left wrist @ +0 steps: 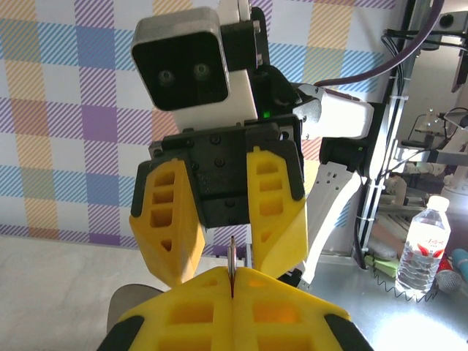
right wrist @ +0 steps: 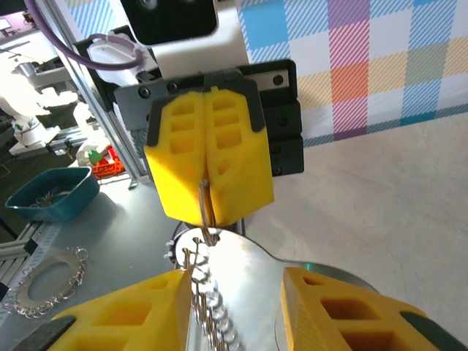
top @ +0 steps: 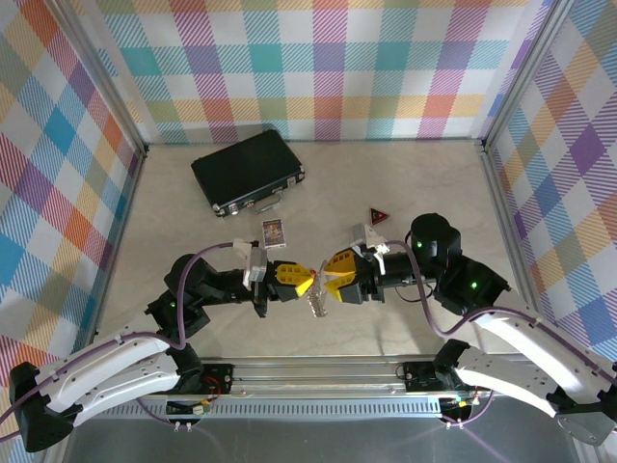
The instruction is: Put the keys on the keyring
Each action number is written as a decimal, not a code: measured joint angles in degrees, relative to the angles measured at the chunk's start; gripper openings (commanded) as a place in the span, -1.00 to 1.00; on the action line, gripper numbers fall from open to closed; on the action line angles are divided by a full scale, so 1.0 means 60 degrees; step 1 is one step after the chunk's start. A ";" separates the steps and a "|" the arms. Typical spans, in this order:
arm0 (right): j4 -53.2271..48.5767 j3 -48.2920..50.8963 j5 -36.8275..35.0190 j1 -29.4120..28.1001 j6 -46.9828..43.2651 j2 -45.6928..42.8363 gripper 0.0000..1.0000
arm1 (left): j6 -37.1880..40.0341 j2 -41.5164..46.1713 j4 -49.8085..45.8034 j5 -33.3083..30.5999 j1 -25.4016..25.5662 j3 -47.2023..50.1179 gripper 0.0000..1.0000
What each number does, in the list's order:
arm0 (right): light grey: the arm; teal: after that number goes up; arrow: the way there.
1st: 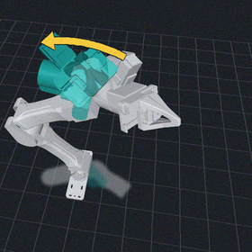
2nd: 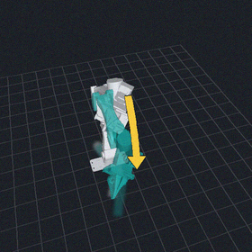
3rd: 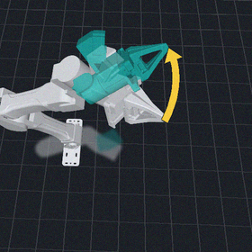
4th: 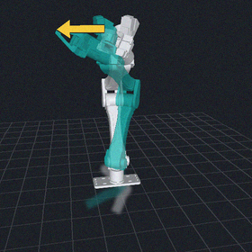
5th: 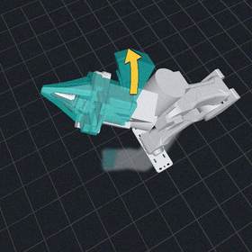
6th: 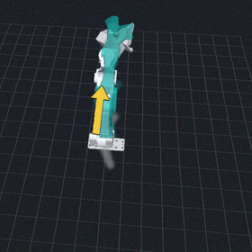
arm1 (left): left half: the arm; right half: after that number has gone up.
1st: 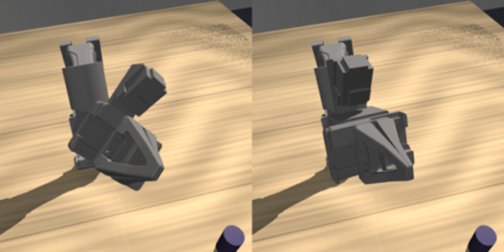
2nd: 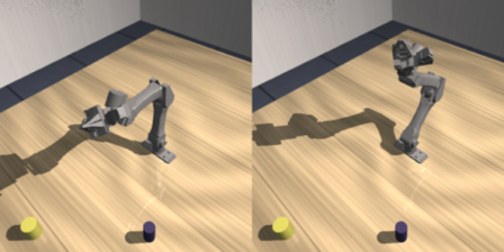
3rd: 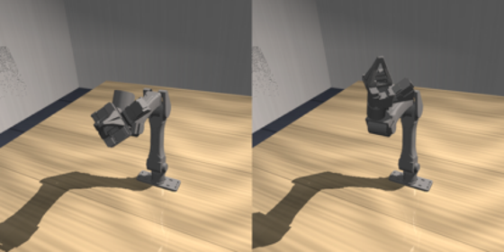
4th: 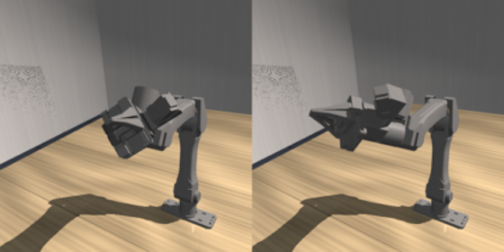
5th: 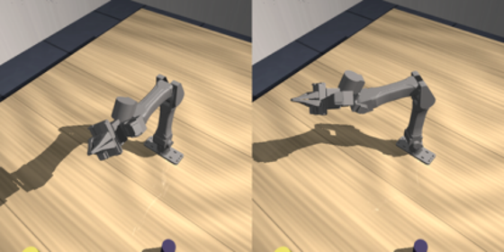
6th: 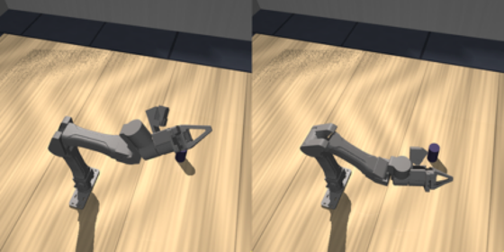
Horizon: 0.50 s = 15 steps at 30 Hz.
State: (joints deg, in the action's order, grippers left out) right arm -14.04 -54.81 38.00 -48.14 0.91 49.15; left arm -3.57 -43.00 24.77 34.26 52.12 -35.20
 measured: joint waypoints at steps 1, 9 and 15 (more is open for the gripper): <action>0.0095 0.0000 0.0018 0.0000 0.0029 -0.0022 -0.27 | 0.0007 0.0000 0.0000 0.0000 0.0000 0.0018 -1.00; 0.0470 0.0102 0.0044 0.0000 0.0204 -0.0015 -0.31 | 0.0608 -0.0127 -0.0324 -0.0069 0.0000 0.0022 -1.00; -0.0018 0.0098 -0.0295 0.0000 -0.0080 -0.0164 -0.21 | 0.2226 0.0131 -0.2178 -0.0827 0.0277 -0.0219 -1.00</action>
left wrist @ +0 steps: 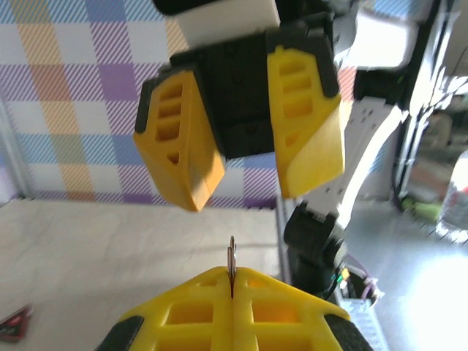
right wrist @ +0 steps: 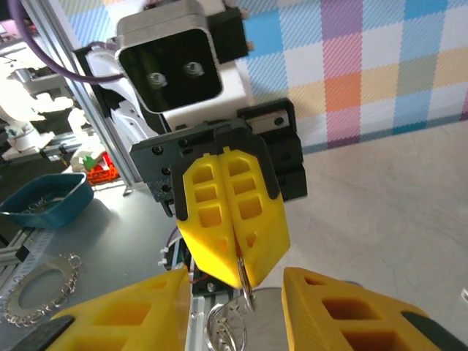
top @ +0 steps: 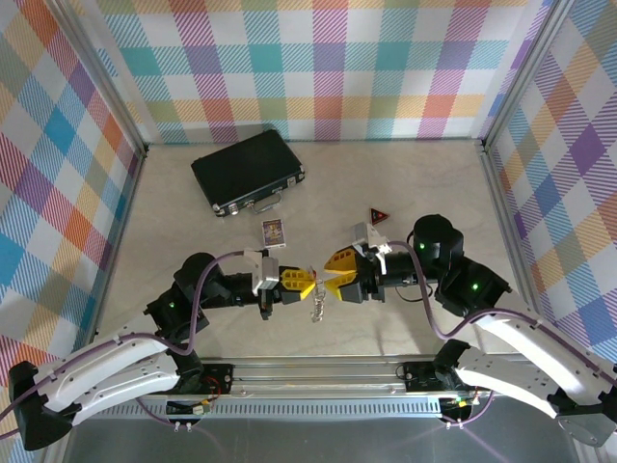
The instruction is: Put the keys on the keyring
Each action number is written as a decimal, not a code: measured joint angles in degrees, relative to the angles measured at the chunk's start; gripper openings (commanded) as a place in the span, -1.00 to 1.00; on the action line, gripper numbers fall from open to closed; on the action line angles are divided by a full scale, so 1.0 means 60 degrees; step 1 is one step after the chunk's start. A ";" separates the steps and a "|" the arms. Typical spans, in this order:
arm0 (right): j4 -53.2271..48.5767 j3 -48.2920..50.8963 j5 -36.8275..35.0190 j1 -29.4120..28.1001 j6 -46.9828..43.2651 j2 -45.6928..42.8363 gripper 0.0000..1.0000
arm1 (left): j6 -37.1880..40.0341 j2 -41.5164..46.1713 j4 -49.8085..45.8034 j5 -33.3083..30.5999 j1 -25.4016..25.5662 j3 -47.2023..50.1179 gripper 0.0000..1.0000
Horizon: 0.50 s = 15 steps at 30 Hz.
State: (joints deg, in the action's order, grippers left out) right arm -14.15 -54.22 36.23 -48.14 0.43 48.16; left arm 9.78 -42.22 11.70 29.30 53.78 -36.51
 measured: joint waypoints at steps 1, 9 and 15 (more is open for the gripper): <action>-0.0153 0.0000 -0.0080 0.0000 -0.0084 -0.0069 -0.21 | 0.0291 0.0062 -0.0251 -0.0197 0.0095 -0.0040 -1.00; -0.1166 0.0011 -0.0699 0.0000 -0.0528 -0.0652 -0.19 | 0.2437 0.0197 -0.1268 -0.1585 0.1115 -0.0138 -1.00; -0.1370 0.0302 -0.1016 0.0000 -0.0958 -0.0827 -0.16 | 0.3377 0.0219 -0.1559 -0.2138 0.1457 -0.0138 -1.00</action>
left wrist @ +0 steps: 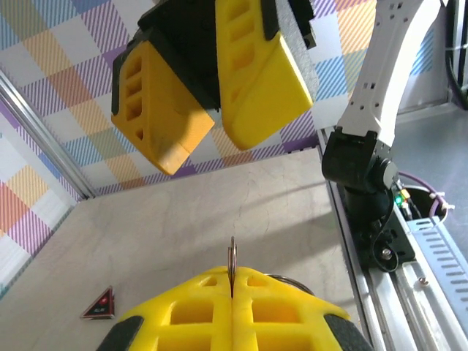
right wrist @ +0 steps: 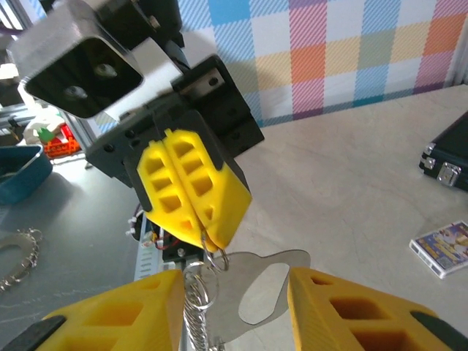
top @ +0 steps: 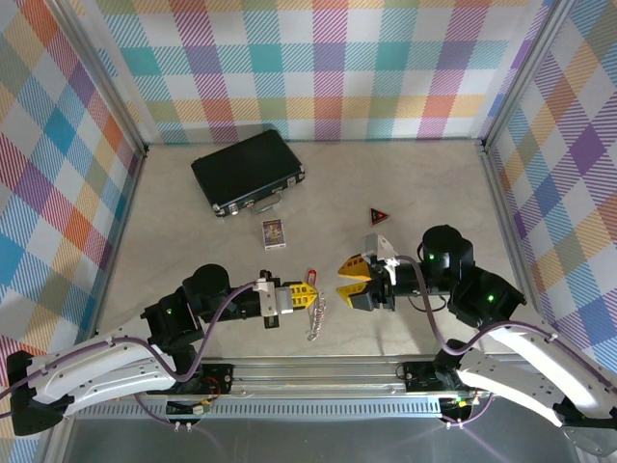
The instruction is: Put the keys on the keyring
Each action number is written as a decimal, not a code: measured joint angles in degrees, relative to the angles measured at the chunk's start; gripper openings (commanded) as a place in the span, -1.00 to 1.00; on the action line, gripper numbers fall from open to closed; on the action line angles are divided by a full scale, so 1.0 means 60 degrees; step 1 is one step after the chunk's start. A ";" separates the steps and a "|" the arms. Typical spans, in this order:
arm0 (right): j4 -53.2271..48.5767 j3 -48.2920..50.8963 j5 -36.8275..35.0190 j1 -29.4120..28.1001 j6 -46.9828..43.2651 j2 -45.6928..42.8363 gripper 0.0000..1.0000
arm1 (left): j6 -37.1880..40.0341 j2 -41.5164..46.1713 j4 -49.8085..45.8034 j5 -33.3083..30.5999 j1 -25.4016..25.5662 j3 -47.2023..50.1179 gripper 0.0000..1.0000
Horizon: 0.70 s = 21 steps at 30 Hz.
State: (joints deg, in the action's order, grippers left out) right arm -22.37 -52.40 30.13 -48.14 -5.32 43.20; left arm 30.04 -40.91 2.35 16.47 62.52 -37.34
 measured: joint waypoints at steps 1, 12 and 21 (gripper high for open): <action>-0.0033 0.0040 -0.0036 0.0000 -0.0040 0.0015 -0.15 | 0.0095 0.0007 -0.0058 -0.0058 0.0029 0.0000 -1.00; -0.0146 0.0066 -0.0208 -0.0168 -0.0259 0.0131 -0.11 | 0.0270 0.0058 0.0299 -0.0313 0.0127 0.0102 -1.00; 0.0146 0.0186 -0.0168 -0.0342 -0.0251 0.0113 -0.11 | -0.0801 0.0648 0.1541 -0.0164 0.0131 0.0885 -1.00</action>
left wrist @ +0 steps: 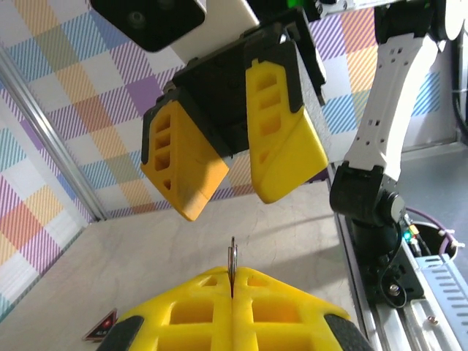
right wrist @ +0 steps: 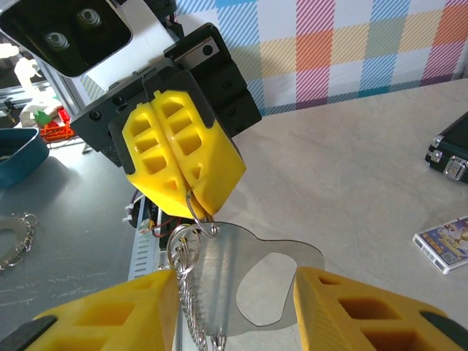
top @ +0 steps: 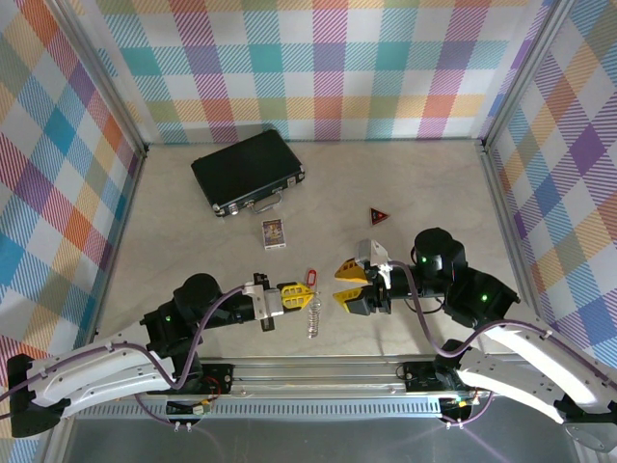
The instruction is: Put the keys on the keyring
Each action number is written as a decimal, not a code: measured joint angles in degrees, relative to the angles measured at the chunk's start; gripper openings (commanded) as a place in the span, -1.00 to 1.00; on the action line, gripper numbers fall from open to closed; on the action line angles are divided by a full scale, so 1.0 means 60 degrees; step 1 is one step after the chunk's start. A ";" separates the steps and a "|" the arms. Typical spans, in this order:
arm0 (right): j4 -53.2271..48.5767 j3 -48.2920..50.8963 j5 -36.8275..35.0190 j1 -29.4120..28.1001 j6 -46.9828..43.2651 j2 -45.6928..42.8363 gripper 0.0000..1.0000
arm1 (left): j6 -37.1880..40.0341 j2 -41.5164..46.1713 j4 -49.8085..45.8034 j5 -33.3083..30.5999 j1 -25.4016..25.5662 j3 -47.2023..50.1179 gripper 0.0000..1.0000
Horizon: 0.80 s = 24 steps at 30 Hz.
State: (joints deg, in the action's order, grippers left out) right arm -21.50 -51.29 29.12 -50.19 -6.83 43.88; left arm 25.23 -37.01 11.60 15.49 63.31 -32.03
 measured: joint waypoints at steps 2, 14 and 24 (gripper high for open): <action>0.0222 0.0033 0.0076 -0.0018 0.0033 0.0000 -0.12 | -0.0146 0.0066 0.0146 0.0076 0.0000 0.0004 -1.00; 0.1078 0.0058 0.0714 -0.0175 0.0066 0.0299 -0.20 | -0.0852 0.0452 0.0634 0.0262 0.0000 0.0157 -1.00; 0.1413 0.0058 0.0907 -0.0561 0.0066 0.0612 -0.29 | -0.1060 0.0452 0.0721 0.0270 0.0004 0.0248 -1.00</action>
State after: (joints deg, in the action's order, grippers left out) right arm -13.02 -50.94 34.57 -53.56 -6.44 47.55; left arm 18.87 -34.30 15.92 17.10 63.33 -30.55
